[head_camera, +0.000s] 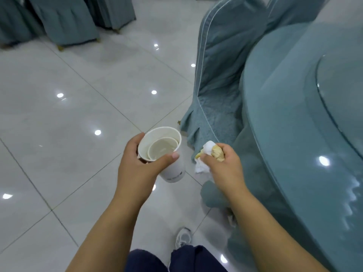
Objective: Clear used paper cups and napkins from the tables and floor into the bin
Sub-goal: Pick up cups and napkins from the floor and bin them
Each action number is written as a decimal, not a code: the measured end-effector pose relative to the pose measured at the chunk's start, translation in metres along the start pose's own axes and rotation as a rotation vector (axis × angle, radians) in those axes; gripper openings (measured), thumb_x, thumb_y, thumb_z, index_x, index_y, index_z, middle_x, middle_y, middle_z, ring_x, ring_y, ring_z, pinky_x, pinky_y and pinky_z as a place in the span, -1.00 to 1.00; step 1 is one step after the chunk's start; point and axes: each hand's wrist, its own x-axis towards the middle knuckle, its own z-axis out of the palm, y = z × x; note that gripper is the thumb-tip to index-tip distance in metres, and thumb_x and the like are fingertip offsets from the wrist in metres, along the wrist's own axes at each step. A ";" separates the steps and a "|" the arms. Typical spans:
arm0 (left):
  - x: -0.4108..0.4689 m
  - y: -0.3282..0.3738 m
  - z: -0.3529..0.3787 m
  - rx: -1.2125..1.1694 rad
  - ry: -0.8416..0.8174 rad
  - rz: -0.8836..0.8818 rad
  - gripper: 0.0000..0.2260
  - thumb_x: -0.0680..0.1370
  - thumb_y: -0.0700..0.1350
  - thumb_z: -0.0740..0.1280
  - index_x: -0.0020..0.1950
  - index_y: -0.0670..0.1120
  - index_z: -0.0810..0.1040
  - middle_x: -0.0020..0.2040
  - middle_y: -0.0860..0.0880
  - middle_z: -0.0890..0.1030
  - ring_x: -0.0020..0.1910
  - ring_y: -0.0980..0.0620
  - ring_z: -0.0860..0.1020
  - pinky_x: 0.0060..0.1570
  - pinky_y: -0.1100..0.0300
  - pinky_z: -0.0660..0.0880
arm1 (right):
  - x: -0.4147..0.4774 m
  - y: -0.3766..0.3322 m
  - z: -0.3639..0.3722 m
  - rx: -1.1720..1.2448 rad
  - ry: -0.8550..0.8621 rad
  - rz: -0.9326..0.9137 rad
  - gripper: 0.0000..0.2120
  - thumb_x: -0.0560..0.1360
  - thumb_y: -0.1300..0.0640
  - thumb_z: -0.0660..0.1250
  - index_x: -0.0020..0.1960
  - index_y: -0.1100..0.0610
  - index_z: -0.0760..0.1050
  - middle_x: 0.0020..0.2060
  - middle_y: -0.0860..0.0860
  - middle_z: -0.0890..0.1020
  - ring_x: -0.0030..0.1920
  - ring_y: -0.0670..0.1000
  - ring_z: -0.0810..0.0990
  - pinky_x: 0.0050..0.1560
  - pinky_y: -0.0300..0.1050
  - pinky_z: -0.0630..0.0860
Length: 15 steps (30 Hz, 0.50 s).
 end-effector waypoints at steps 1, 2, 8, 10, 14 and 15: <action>0.001 0.007 0.003 0.007 -0.025 0.017 -0.22 0.14 0.03 0.61 0.31 0.03 0.42 0.11 0.08 0.55 0.04 0.08 0.56 -0.11 0.25 0.47 | -0.002 -0.008 -0.006 0.015 0.028 -0.004 -0.80 0.41 0.22 0.42 -0.11 -0.03 0.47 -0.23 -0.10 0.58 -0.25 -0.12 0.53 -0.31 -0.40 0.44; 0.002 0.014 0.005 0.013 -0.052 0.032 -0.21 0.14 0.03 0.61 0.33 0.03 0.41 0.12 0.09 0.54 0.05 0.08 0.56 -0.10 0.24 0.48 | -0.005 -0.016 -0.011 0.031 0.058 -0.006 -0.81 0.41 0.22 0.42 -0.10 -0.02 0.48 -0.20 -0.09 0.59 -0.24 -0.11 0.54 -0.31 -0.39 0.45; 0.012 0.046 0.005 0.071 -0.285 0.121 -0.23 0.19 0.03 0.57 0.35 0.08 0.38 0.11 0.16 0.53 0.03 0.14 0.55 -0.11 0.25 0.48 | -0.034 -0.046 -0.031 0.139 0.308 0.014 -0.82 0.44 0.23 0.39 -0.01 0.07 0.46 -0.20 -0.06 0.55 -0.27 -0.10 0.51 -0.55 -0.46 0.37; 0.015 0.055 0.005 0.100 -0.385 0.148 -0.23 0.14 0.08 0.55 0.33 0.07 0.39 0.11 0.13 0.54 0.04 0.11 0.56 -0.11 0.23 0.49 | -0.053 -0.047 -0.032 0.189 0.423 0.049 -0.82 0.44 0.22 0.40 0.01 0.09 0.48 -0.20 -0.05 0.56 -0.25 -0.06 0.53 -0.49 -0.43 0.40; 0.011 0.066 0.010 0.143 -0.621 0.209 -0.35 0.24 -0.04 0.57 0.29 0.05 0.43 0.11 0.08 0.56 0.04 0.05 0.56 -0.12 0.23 0.48 | -0.099 -0.035 -0.030 0.273 0.631 0.133 -0.82 0.41 0.18 0.42 -0.02 0.06 0.49 -0.17 -0.02 0.60 -0.21 -0.01 0.57 -0.29 -0.20 0.46; 0.009 0.065 0.013 0.158 -0.667 0.222 -0.35 0.24 -0.03 0.57 0.28 0.05 0.44 0.10 0.08 0.56 0.03 0.05 0.56 -0.11 0.22 0.49 | -0.109 -0.032 -0.030 0.288 0.660 0.153 -0.81 0.41 0.17 0.43 -0.02 0.04 0.49 -0.16 -0.01 0.60 -0.20 0.00 0.57 -0.29 -0.18 0.47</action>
